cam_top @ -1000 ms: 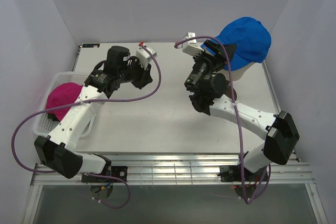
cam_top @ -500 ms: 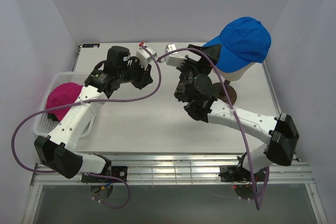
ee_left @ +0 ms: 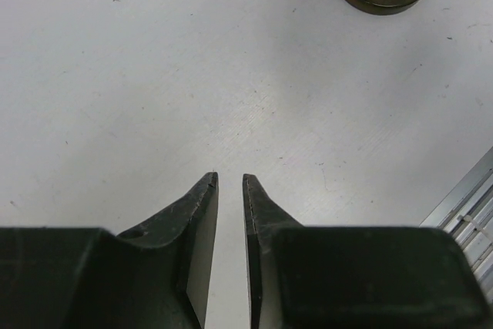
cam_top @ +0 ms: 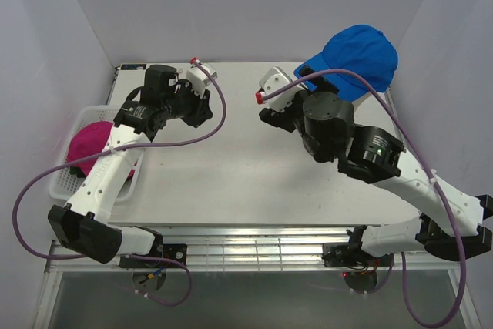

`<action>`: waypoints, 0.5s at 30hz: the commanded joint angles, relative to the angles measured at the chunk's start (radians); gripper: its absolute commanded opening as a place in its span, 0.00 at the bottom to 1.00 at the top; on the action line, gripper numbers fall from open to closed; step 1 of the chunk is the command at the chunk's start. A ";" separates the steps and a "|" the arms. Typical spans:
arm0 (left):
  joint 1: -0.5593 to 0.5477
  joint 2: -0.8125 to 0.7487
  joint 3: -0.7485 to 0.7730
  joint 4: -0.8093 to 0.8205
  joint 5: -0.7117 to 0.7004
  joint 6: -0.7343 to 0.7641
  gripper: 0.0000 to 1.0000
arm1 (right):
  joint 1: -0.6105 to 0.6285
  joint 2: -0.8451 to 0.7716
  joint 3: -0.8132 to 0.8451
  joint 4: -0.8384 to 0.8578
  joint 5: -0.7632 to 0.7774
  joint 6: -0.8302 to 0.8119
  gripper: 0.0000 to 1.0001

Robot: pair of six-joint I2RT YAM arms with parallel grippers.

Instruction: Stack the hats

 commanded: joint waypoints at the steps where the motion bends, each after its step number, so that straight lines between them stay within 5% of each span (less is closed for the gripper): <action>1: 0.010 -0.042 0.044 -0.025 0.010 -0.002 0.31 | 0.000 -0.069 0.024 -0.091 -0.206 0.180 0.89; 7: 0.031 -0.045 0.034 -0.027 0.015 -0.002 0.31 | -0.002 -0.292 -0.119 -0.089 -0.158 0.297 1.00; 11: 0.045 -0.039 0.018 -0.030 0.013 -0.002 0.32 | -0.002 -0.376 -0.235 -0.089 0.011 0.369 0.91; 15: 0.083 -0.020 0.027 -0.051 -0.028 -0.005 0.32 | -0.002 -0.356 -0.207 -0.112 -0.016 0.413 0.85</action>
